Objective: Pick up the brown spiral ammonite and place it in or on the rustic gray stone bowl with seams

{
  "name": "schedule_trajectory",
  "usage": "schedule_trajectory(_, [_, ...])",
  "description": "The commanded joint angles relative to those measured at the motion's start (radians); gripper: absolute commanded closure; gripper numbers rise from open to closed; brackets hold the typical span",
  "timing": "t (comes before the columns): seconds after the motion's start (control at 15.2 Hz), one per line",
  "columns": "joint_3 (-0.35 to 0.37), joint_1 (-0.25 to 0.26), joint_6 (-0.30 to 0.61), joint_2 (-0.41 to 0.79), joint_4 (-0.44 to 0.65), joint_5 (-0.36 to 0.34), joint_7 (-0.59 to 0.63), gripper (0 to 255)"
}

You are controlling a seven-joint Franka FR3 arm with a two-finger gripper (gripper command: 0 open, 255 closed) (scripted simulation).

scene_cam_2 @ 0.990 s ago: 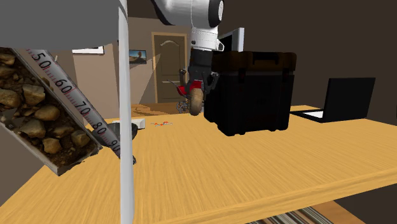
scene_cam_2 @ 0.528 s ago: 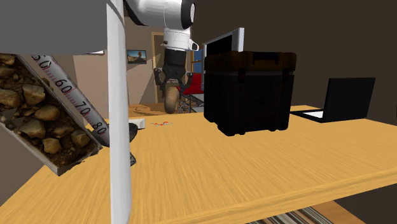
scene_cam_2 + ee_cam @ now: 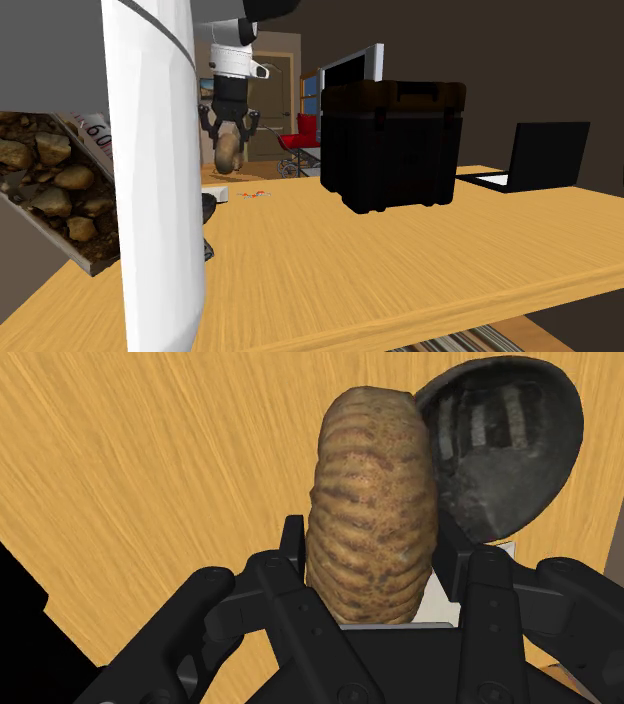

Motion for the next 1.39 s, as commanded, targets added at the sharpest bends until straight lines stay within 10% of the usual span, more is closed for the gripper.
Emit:
schedule_trajectory(0.0, [0.013, 0.025, -0.009, 0.034, 0.049, -0.006, 0.043, 255])
schedule_trajectory(0.59, [0.058, 0.14, -0.159, 0.317, 0.5, -0.033, 0.224, 255])
schedule_trajectory(1.32, [0.056, 0.148, 0.042, 0.236, 0.217, -0.032, 0.206, 255])
